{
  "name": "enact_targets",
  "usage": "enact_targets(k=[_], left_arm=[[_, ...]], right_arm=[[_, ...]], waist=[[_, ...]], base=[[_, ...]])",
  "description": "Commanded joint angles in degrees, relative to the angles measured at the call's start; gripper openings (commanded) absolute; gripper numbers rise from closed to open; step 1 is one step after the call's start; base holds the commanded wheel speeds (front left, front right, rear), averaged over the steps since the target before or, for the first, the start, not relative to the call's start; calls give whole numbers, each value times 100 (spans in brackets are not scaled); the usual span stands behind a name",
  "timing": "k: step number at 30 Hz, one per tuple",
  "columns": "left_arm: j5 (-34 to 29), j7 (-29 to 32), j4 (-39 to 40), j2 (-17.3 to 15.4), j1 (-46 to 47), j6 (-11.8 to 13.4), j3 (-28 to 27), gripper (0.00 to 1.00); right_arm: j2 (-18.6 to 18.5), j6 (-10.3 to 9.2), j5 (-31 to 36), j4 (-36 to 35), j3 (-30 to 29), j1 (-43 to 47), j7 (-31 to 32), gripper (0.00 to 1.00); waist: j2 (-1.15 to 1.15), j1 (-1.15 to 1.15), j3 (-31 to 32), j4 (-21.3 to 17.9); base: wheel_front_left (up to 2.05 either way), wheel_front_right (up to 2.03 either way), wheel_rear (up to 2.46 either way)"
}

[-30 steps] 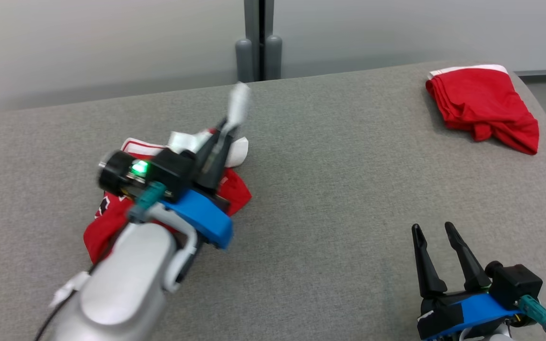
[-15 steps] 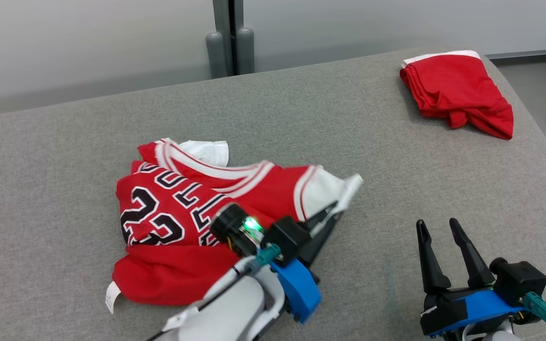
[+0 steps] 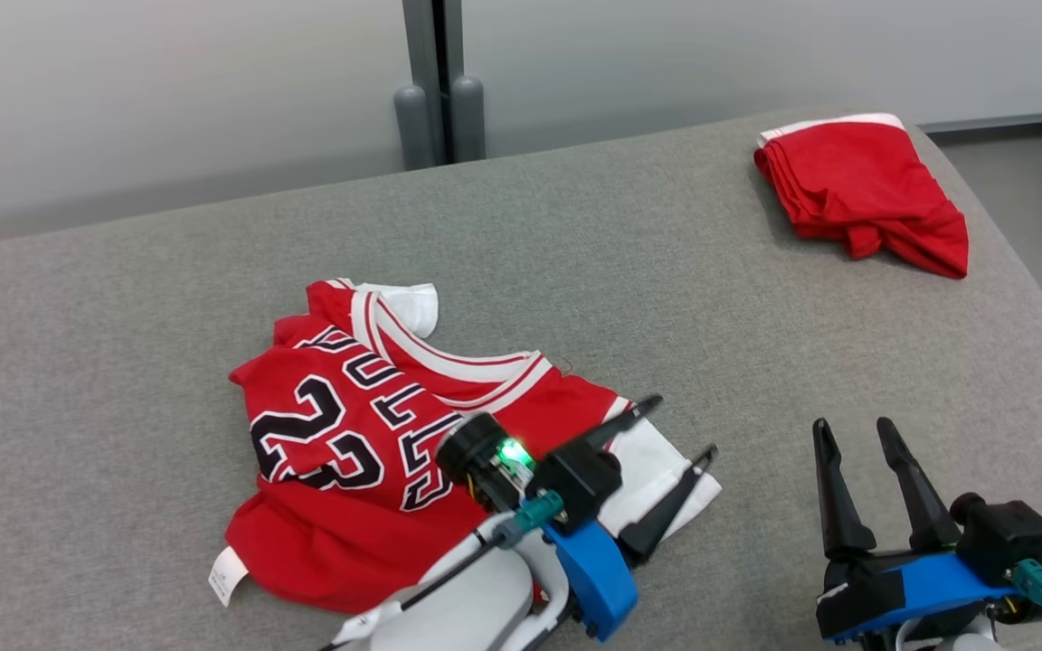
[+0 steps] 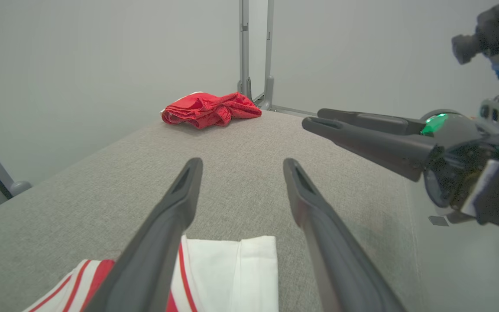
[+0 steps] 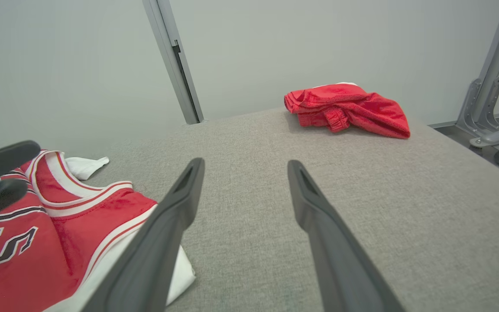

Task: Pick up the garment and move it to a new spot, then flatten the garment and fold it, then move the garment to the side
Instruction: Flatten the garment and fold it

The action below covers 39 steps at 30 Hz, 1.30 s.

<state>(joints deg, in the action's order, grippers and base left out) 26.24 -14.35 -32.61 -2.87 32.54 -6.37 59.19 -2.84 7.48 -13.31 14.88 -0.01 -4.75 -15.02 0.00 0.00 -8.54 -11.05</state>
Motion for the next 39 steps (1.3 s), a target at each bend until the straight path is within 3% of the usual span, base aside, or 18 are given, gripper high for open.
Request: enact_targets(k=[1, 5, 12, 18, 22, 34, 39], left_arm=[[26, -49, 15, -10, 83, 77, -106, 100], [86, -85, 151, -87, 40, 315, -554, 100], [-130, -88, 1037, -688, -702, 745, -1855, 100], [-448, -88, 1649, -1064, -1455, 903, -2785, 100], [-644, -88, 1959, -1113, -1855, 985, -3386, 100], [-1137, -89, 2394, -1005, -2861, 746, -5008, 100], [-1339, -89, 2468, -797, -3164, 616, -5560, 100]], right_arm=[[-11, 3, 2, 13, 5, 64, -21, 100], [-12, 3, 12, 11, 33, 161, -21, 100], [-10, 3, 42, 4, 10, 292, -21, 100], [-12, 3, 62, 16, -66, 396, -20, 100], [-13, 3, 63, 23, -72, 393, -21, 100], [-13, 3, 105, 57, -86, 451, -21, 100], [-12, 3, 123, 87, -134, 513, -20, 100]], waist=[[0, 0, 33, 22], [0, 0, 175, 124], [0, 0, 378, 338], [0, 0, 495, 615], [0, 0, 531, 786], [0, 0, 616, 956], [0, 0, 631, 981]], base=[[0, 0, 0], [0, 0, 0], [0, 0, 0], [0, 0, 0], [0, 0, 0], [0, 0, 0], [0, 0, 0]])
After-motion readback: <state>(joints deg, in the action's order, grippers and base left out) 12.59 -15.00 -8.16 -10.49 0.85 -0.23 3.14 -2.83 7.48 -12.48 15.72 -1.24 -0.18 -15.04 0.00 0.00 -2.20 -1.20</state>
